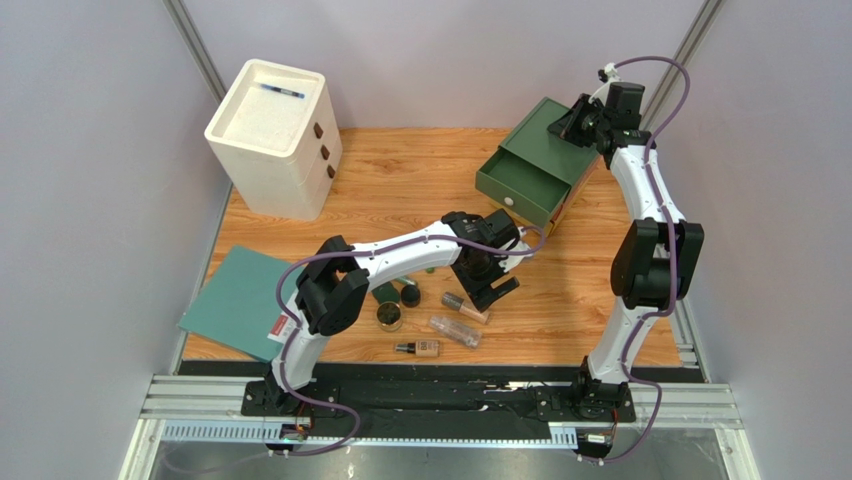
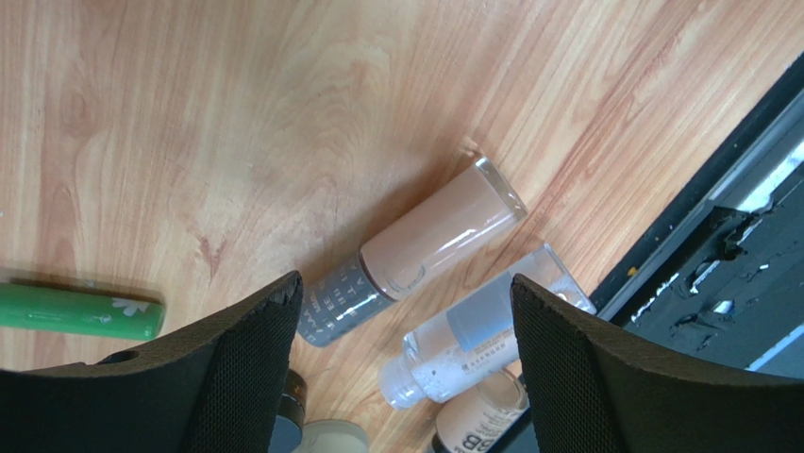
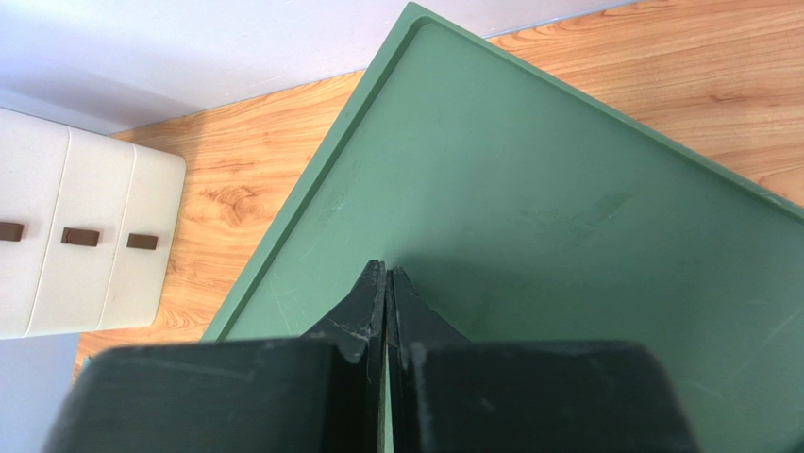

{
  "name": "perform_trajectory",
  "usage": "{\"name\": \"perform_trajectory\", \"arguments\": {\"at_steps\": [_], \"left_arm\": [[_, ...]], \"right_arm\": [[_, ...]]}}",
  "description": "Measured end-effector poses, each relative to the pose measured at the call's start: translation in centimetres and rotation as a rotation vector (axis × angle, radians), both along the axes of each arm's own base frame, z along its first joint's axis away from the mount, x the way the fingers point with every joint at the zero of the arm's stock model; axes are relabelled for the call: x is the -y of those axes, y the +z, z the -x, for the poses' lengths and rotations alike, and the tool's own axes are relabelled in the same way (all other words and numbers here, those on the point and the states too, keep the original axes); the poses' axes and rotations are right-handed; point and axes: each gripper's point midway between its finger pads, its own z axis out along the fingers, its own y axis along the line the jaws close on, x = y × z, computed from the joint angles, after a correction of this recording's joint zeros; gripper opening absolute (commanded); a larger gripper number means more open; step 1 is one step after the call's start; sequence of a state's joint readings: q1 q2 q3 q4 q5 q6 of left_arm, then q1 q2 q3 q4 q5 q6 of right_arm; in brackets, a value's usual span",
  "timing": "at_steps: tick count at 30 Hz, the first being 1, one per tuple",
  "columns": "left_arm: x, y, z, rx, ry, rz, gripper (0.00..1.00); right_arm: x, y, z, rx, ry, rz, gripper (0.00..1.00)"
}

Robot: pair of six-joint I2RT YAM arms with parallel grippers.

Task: Organize the makeup

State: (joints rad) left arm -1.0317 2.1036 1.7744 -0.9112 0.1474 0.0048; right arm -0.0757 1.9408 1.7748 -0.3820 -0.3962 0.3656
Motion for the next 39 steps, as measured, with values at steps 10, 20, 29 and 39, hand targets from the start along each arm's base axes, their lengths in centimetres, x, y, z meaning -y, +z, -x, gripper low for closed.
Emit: {"name": "perform_trajectory", "arguments": {"at_steps": [10, 20, 29, 39], "left_arm": [[0.0, -0.9, 0.0, -0.007, 0.000, -0.010, 0.84], [-1.8, -3.1, 1.1, -0.042, -0.002, -0.071, 0.82], [-1.4, -3.4, -0.1, 0.004, 0.010, -0.083, 0.69], [-0.2, -4.9, -2.3, 0.076, 0.024, -0.131, 0.14]], "right_arm": [[-0.1, 0.0, 0.0, 0.000, 0.007, -0.004, 0.00], [-0.1, 0.0, 0.0, 0.000, 0.007, -0.004, 0.00], [-0.1, 0.0, 0.1, -0.001, 0.007, -0.004, 0.00], [-0.2, 0.0, 0.0, 0.000, 0.008, -0.005, 0.00]]}}
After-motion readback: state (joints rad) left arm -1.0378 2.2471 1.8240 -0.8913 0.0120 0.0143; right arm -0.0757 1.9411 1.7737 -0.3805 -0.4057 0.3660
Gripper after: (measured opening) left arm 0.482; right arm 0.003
